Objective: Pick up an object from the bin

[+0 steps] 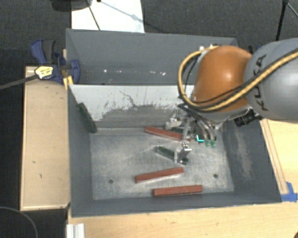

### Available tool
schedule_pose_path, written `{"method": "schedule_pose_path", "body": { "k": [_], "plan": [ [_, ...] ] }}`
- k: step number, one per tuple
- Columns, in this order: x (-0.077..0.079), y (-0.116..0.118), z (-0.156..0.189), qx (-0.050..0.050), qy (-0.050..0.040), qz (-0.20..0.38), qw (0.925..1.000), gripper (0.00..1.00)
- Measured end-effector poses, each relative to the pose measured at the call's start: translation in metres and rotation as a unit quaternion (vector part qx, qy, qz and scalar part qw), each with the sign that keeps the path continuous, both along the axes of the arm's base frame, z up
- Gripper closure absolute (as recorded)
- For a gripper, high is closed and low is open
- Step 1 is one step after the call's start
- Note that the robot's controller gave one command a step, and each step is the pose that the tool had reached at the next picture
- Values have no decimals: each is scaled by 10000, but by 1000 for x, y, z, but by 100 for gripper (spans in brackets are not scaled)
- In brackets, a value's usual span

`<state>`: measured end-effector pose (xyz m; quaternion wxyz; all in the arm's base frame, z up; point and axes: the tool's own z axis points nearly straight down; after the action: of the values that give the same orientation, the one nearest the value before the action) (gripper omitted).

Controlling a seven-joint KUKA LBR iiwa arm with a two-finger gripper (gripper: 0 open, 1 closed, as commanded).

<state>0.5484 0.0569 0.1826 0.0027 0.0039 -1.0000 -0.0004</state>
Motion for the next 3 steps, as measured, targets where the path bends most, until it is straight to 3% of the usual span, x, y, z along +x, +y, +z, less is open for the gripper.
{"method": "schedule_pose_path", "body": {
  "k": [1, 2, 3],
  "plan": [
    [2, 0, 4, 3, -40, -9, 10000, 0],
    [0, -14, -58, 3, -55, -551, 9985, 0],
    [-4, -24, -83, -3, -14, -748, 9972, 0]
  ]
}}
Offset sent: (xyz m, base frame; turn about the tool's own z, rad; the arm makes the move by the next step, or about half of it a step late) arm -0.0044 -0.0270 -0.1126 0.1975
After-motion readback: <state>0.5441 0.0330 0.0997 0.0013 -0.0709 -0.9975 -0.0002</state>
